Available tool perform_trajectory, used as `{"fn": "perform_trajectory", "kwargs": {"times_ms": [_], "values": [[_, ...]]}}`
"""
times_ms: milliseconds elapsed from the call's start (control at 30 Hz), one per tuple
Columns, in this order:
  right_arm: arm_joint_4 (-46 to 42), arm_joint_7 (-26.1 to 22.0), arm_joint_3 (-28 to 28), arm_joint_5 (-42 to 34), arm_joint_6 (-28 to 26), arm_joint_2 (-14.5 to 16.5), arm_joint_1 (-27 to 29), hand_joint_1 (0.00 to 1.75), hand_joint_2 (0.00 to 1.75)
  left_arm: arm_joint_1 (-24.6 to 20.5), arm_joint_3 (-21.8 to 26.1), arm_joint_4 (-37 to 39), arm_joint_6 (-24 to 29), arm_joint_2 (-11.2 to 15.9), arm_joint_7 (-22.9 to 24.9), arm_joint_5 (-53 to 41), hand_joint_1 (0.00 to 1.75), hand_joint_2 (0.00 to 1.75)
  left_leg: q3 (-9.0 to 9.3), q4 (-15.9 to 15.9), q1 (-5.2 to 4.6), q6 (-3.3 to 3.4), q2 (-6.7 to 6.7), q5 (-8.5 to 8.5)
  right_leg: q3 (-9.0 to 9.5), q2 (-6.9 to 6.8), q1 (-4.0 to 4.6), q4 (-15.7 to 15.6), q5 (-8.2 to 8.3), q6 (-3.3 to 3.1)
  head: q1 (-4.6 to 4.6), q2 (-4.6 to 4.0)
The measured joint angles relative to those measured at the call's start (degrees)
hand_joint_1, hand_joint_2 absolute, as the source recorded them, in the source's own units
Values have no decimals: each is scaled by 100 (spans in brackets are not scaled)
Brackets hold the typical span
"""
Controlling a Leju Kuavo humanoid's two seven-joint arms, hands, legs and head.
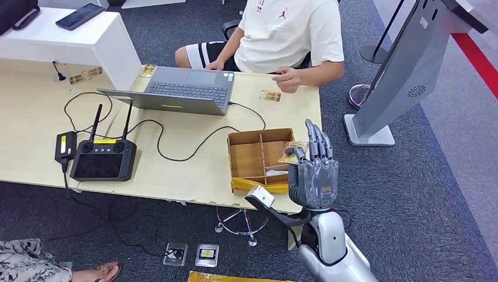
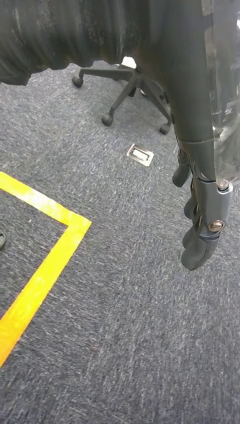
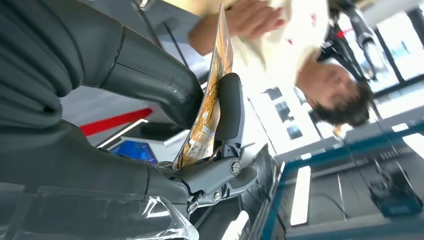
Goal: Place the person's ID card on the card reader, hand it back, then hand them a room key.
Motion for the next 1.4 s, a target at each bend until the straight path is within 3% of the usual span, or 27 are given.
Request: {"fn": "perform_trajectory", "kwargs": {"times_ms": [167,367,500,733,933,1233,1367,1400], "values": [[-800,-301,-15,-49,125,10,-50,175,175,-96,1,-3,0,-120,16,-127,0,175,0,-1,0,0,1,1,5,0,0,0,3,0,1,0],[-839,-346,239,-439,914,222,-769,175,175,-138,3,-57,0,-170,92,-437,0,175,-1,-1,0,-1,17,2,2,12,1,2,9,1,0,0],[12,-321,441,-353,1219,629,-1565,175,175,-159,31,-104,0,-190,166,-621,0,175,-6,-2,3,-6,9,7,1,5,4,6,10,-1,1,0],[2610,183,721,-5,1270,1488,-2976,175,175,-179,207,-108,0,-221,178,-890,0,175,-27,0,8,-15,-17,18,-23,-19,9,13,15,-10,2,0],[3768,650,775,-67,1426,1553,-3479,175,175,-149,408,-110,0,-221,326,-1025,0,175,-37,2,5,-13,-19,19,-30,-16,5,7,15,-10,2,0],[4531,1043,809,256,1567,1480,-3673,175,175,-125,706,-116,0,-220,486,-1190,0,175,-36,3,6,-13,-14,19,-33,-14,6,6,16,-10,1,0],[4667,1097,811,320,1577,1436,-3699,0,175,-130,809,-116,0,-221,474,-1243,0,175,-34,3,7,-13,-9,19,-33,-6,6,6,16,-10,1,0],[4694,1105,811,320,1560,1427,-3701,0,175,-131,838,-116,0,-222,469,-1256,0,175,-34,3,7,-13,-9,19,-33,-5,6,6,16,-10,1,0]]}}
